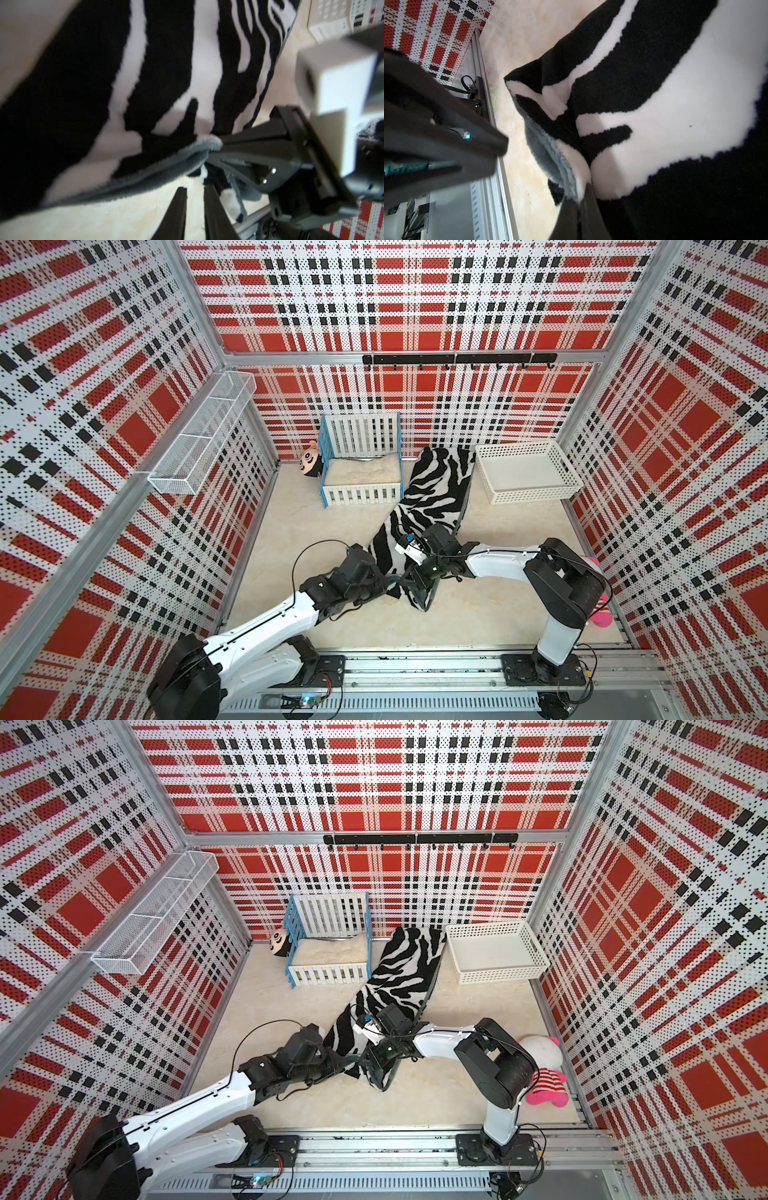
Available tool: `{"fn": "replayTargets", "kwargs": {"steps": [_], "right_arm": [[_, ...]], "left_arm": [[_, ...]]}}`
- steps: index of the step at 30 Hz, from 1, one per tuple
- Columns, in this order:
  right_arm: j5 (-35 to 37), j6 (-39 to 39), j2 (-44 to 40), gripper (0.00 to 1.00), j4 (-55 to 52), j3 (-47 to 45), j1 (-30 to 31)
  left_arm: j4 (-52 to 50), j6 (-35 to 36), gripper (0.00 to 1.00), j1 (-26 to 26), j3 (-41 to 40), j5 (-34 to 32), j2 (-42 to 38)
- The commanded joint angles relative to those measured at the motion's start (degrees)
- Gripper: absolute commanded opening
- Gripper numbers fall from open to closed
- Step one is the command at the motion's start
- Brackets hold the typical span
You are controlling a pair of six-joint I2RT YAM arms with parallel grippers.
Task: Roll up the pillowcase
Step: Roll the pillowcase at the center of the board.
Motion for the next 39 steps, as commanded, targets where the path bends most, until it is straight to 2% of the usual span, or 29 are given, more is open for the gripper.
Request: {"fn": "replayTargets", "kwargs": {"steps": [1, 4, 7, 11, 14, 19, 23, 28, 36, 39], "right_arm": [[-0.77, 0.48, 1.26, 0.00, 1.49, 0.80, -0.63], [-0.73, 0.46, 1.08, 0.00, 1.64, 0.63, -0.92], [-1.04, 0.94, 0.67, 0.00, 2.46, 0.07, -1.01], [-1.32, 1.79, 0.14, 0.00, 3.57, -1.02, -1.01], [-1.29, 1.97, -0.30, 0.00, 3.77, -1.65, -1.01], [-0.87, 1.72, -0.50, 0.00, 3.25, -2.34, -1.01], [-0.44, 1.66, -0.68, 0.00, 3.16, -2.80, -1.01], [-0.08, 1.58, -0.35, 0.00, 3.16, -2.98, -1.01], [2.41, 0.52, -0.47, 0.00, 1.23, -2.20, -1.01], [5.98, -0.15, -2.79, 0.24, -0.21, -2.27, -1.01]], "left_arm": [[3.49, -8.41, 0.21, -4.74, -2.90, -2.85, -1.27], [5.44, -12.02, 0.21, -6.77, -6.17, -2.76, -1.29], [5.68, -12.96, 0.21, -5.54, -8.22, -4.17, -1.13], [6.84, -10.78, 0.21, 0.02, -10.31, -5.20, -0.10], [6.78, -6.37, 0.21, 5.83, -10.13, -5.84, 1.31], [4.17, 0.25, 0.21, 13.83, -6.79, -7.99, 1.13], [4.17, 3.97, 0.22, 17.69, -3.38, -8.49, 1.83], [6.30, 7.59, 0.24, 19.22, 0.47, -8.49, 6.96], [10.46, 8.12, 0.23, 17.09, 3.99, -8.54, 16.31], [10.63, 7.61, 0.22, 16.34, 3.64, -9.25, 18.46]]}}
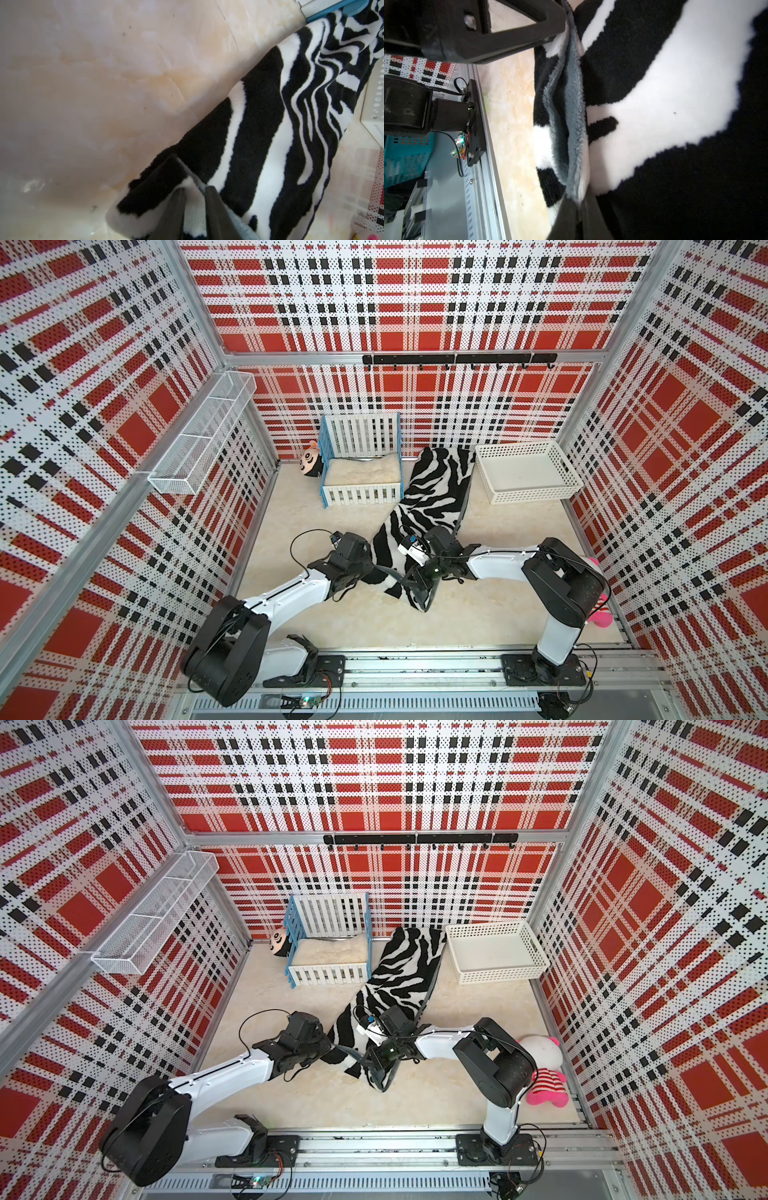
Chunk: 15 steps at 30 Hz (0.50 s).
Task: Roll up the pillowcase
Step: Roll the pillowcase at the center of the board.
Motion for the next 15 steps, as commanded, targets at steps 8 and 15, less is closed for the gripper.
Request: {"fn": "replayTargets", "kwargs": {"steps": [8, 15], "right_arm": [[22.09, -5.92, -14.24, 0.32, -13.69, 2.05, 2.72], [20.67, -1.68, -13.72, 0.04, -12.54, 3.27, 12.40]], "left_arm": [[2.41, -0.22, 0.21, -1.90, 0.92, -2.47, 4.73], [3.41, -0.60, 0.21, -1.75, 0.90, -2.40, 5.35]]}}
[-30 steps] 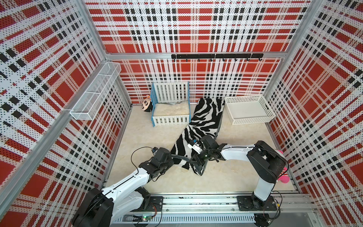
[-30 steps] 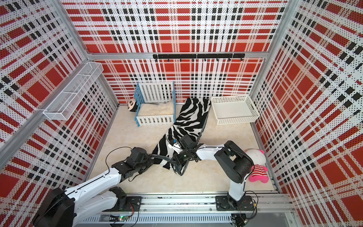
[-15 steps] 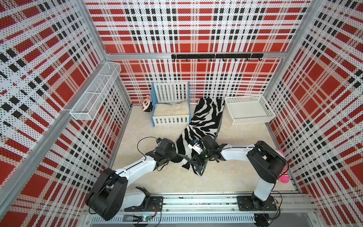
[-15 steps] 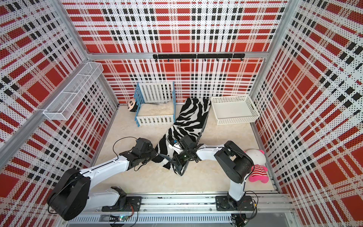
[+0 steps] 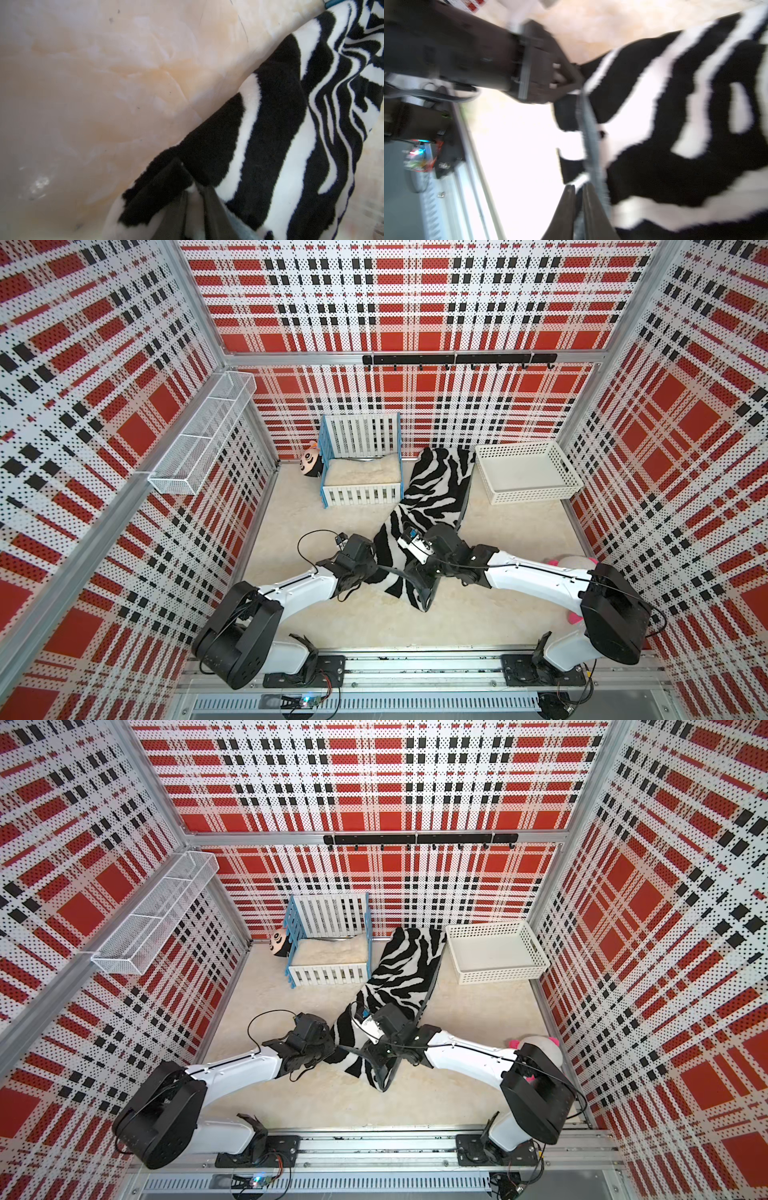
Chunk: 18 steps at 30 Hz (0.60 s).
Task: Roll up the pillowcase
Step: Roll the pillowcase at the center of the board.
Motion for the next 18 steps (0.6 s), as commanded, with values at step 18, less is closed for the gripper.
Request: {"fn": "replayTargets", "kwargs": {"steps": [18], "right_arm": [[9.96, 4.25, -2.98, 0.14, -0.69, -12.47, -1.79]], "left_arm": [[1.03, 0.87, 0.20, 1.04, 1.73, -0.08, 2.82]]}}
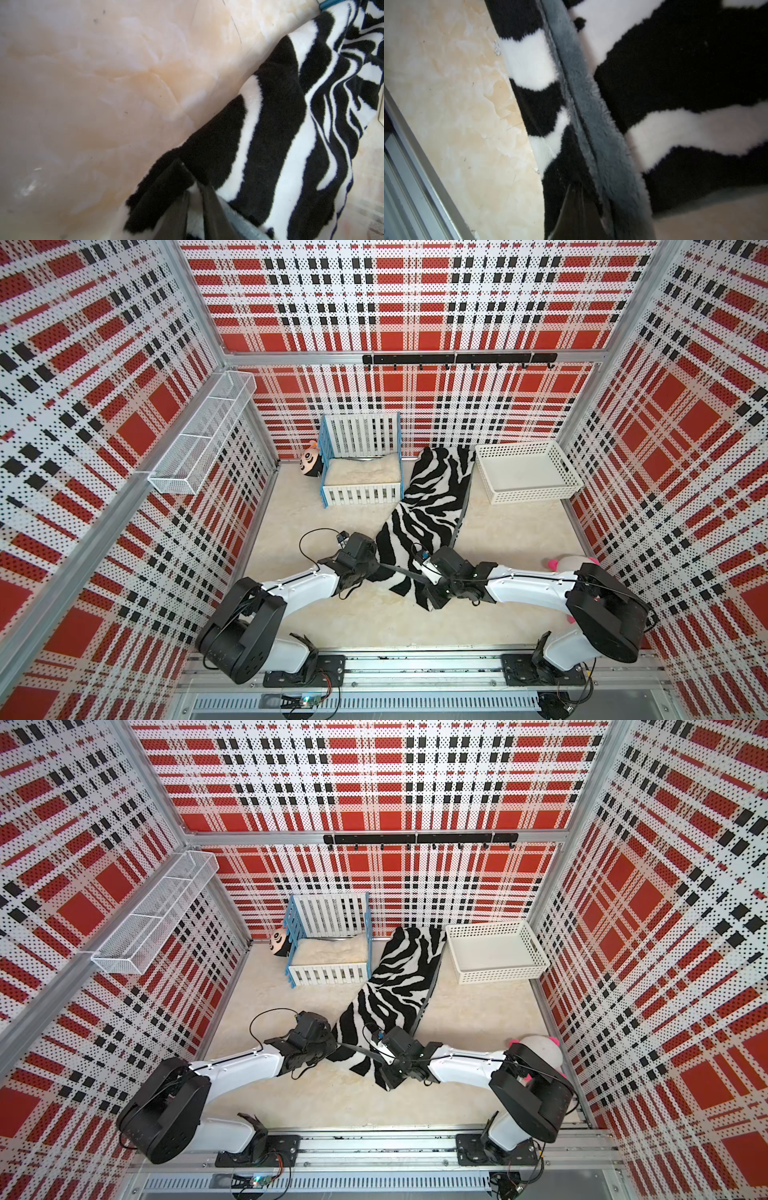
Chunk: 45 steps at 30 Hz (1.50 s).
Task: Roll up the pillowcase
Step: Roll the pillowcase at the center of the board.
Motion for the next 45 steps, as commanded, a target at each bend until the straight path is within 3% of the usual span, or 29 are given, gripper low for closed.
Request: {"fn": "replayTargets", "kwargs": {"steps": [1, 6, 12, 13, 16, 29, 34, 37, 39, 45], "right_arm": [[6.15, -2.12, -3.73, 0.18, -0.98, 1.02, 1.62], [14.16, -13.01, -5.82, 0.36, 9.37, 0.67, 9.16], [21.31, -26.22, 1.93, 0.43, 20.95, 0.23, 14.37], [22.51, -28.28, 3.27, 0.49, 21.83, 0.36, 14.95], [25.93, -33.76, 7.35, 0.51, 24.63, 0.73, 16.32], [26.73, -36.83, 15.84, 0.54, 23.92, 3.63, 16.21], [23.93, -33.27, 17.32, 0.43, 20.61, 4.27, 14.84], [20.58, -31.79, 17.67, 0.26, 16.97, 5.05, 13.58], [17.65, -30.38, 17.85, 0.03, 14.17, 6.14, 12.45], [12.02, -27.04, 15.81, 0.00, 11.12, 8.26, 11.37]], "left_arm": [[-0.35, 0.79, 0.20, 0.54, 1.22, -0.69, 1.33], [-0.10, 0.62, 0.20, 0.56, 1.50, -0.08, 1.73], [0.61, 0.86, 0.19, 1.93, 1.24, 1.44, 1.68], [0.64, 1.00, 0.19, 2.32, 1.30, 1.79, 1.64], [0.61, 1.49, 0.19, 3.02, 1.59, 2.29, 1.42], [0.79, 1.84, 0.19, 3.57, 1.76, 3.07, 2.07], [0.88, 2.19, 0.20, 3.98, 1.94, 3.50, 2.21], [0.79, 2.59, 0.20, 4.66, 2.18, 3.95, 2.11], [0.64, 2.98, 0.20, 5.38, 2.53, 4.33, 1.70], [-2.45, 5.01, 0.21, 7.97, 5.56, 4.97, -0.57]]}}
